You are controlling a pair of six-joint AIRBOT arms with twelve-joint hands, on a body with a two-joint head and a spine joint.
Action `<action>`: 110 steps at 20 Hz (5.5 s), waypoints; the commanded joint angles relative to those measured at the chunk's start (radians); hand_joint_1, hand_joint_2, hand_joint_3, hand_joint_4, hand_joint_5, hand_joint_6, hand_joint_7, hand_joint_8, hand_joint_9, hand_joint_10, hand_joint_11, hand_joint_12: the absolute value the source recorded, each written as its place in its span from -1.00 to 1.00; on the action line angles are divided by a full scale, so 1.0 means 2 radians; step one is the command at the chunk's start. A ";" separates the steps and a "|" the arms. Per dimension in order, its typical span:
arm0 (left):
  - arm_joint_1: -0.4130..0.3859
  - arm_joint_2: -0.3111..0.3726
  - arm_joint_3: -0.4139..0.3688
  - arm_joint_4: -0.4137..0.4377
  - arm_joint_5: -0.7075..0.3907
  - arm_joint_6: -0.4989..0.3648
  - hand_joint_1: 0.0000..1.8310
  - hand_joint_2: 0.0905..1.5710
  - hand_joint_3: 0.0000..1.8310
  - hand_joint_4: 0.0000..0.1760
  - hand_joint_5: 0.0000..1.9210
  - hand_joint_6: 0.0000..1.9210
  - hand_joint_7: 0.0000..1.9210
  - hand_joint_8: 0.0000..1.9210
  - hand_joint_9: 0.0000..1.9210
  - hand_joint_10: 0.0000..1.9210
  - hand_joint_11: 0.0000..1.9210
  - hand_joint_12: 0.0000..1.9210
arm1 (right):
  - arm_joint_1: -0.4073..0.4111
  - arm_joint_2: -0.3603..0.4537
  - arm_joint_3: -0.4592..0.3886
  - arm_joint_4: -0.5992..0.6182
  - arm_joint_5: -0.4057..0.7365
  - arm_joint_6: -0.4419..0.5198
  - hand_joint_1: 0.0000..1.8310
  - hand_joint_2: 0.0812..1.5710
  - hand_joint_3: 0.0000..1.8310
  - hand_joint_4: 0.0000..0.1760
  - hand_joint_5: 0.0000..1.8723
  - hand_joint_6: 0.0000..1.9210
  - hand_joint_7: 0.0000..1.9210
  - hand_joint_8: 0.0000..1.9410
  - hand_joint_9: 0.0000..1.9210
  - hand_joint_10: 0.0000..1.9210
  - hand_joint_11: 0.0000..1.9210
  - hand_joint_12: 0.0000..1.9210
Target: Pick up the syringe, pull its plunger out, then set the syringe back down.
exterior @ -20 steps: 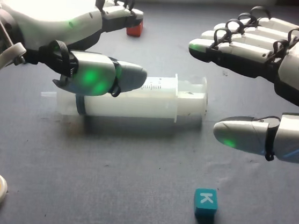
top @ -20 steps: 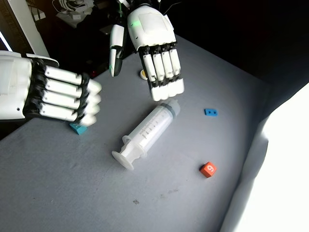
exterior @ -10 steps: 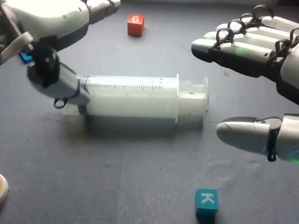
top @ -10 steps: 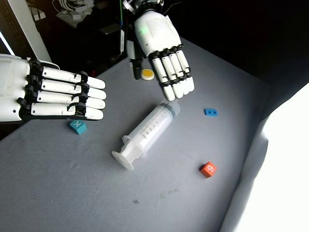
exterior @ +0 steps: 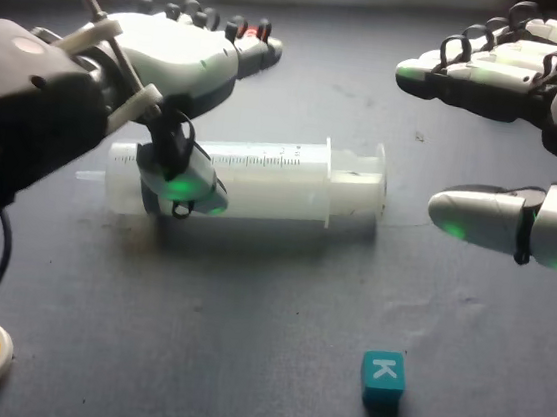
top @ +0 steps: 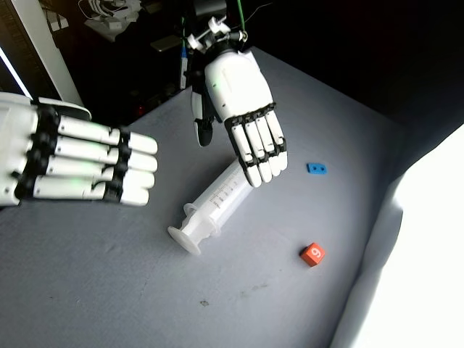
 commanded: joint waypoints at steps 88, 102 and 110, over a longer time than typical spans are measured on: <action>-0.063 -0.008 0.030 -0.069 0.000 0.060 0.26 0.54 -1.00 -0.84 -0.24 0.41 -0.17 0.37 -0.23 0.11 -0.46 0.54 | 0.069 -0.167 0.153 0.143 -0.001 -0.004 0.19 0.22 -1.00 -1.00 -0.93 -0.98 -0.86 -0.98 -0.85 -0.98 -1.00 -0.60; -0.063 -0.008 0.031 -0.069 0.000 0.062 0.25 0.55 -1.00 -0.81 -0.24 0.42 -0.19 0.39 -0.24 0.14 -0.46 0.54 | 0.057 -0.175 0.159 0.143 0.008 0.001 0.44 0.57 -1.00 -1.00 -0.37 0.47 -0.23 0.38 -0.31 0.54 -0.61 0.51; -0.063 -0.008 0.032 -0.069 -0.001 0.062 0.25 0.56 -1.00 -0.81 -0.25 0.47 -0.20 0.37 -0.25 0.14 -0.48 0.54 | 0.055 -0.173 0.159 0.143 0.009 -0.002 0.45 0.57 -1.00 -1.00 -0.30 0.50 -0.24 0.46 -0.27 0.52 -0.52 0.46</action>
